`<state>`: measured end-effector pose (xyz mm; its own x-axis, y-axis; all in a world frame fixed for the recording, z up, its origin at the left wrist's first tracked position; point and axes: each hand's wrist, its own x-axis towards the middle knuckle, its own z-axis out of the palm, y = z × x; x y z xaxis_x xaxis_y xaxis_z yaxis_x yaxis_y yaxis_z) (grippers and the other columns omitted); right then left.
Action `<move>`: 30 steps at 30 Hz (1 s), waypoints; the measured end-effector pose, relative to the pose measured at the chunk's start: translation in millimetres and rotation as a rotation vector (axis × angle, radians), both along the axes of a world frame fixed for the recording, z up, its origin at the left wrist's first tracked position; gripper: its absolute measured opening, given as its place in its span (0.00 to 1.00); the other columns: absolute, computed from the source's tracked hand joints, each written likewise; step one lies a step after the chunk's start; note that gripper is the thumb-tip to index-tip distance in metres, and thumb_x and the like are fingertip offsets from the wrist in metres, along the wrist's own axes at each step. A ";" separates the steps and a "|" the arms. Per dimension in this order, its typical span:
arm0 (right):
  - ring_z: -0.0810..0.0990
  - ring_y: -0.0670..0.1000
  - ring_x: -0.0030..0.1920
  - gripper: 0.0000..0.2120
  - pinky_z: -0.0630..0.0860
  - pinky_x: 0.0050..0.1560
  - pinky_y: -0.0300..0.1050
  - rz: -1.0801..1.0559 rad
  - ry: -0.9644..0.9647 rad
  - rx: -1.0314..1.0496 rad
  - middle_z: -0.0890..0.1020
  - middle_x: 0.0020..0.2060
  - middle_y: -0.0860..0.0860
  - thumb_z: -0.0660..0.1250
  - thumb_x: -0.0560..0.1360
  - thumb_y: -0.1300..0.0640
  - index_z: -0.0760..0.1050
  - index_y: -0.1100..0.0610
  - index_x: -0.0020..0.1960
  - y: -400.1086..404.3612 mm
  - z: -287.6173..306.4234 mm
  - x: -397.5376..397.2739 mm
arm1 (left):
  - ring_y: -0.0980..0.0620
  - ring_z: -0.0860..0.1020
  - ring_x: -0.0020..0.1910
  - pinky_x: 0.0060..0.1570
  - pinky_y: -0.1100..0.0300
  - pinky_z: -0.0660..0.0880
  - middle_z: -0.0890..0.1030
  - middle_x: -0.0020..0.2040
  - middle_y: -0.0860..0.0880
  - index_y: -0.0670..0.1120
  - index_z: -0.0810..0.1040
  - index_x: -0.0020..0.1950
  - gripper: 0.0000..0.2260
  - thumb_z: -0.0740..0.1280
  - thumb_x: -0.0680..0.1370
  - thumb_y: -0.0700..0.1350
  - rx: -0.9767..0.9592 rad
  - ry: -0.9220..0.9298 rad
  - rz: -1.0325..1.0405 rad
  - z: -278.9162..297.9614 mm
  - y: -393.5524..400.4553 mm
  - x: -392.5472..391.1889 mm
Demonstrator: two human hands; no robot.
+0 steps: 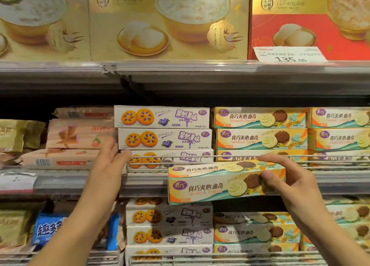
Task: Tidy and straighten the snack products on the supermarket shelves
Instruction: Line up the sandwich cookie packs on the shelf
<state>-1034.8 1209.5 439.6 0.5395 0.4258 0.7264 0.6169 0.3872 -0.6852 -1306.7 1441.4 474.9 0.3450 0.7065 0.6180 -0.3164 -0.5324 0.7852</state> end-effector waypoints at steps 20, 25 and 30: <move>0.85 0.57 0.52 0.23 0.82 0.51 0.57 0.058 -0.009 0.003 0.86 0.52 0.51 0.75 0.67 0.39 0.83 0.48 0.58 1.0 -2.2 4.1 | 0.72 0.78 0.50 0.62 0.57 0.71 0.82 0.45 0.71 0.64 0.77 0.51 0.06 0.65 0.82 0.51 -0.008 0.070 0.033 35.1 13.3 -4.1; 0.84 0.59 0.53 0.16 0.82 0.50 0.52 0.078 0.005 0.016 0.86 0.52 0.52 0.74 0.70 0.48 0.83 0.49 0.56 1.0 -2.6 3.5 | 0.58 0.77 0.62 0.72 0.49 0.67 0.84 0.50 0.63 0.61 0.79 0.52 0.06 0.62 0.83 0.54 -0.025 0.065 -0.010 60.9 11.8 2.8; 0.84 0.58 0.54 0.23 0.82 0.52 0.56 0.072 -0.002 0.010 0.85 0.53 0.51 0.76 0.68 0.40 0.82 0.49 0.59 0.9 -3.8 3.7 | 0.61 0.79 0.57 0.69 0.52 0.69 0.85 0.46 0.65 0.59 0.78 0.52 0.06 0.62 0.83 0.54 -0.016 0.073 -0.013 61.0 5.5 2.2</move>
<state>-1031.1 1210.3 435.9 0.5061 0.4564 0.7318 0.5885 0.4375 -0.6799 -1304.5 1446.8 535.8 0.3975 0.7112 0.5797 -0.2646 -0.5161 0.8146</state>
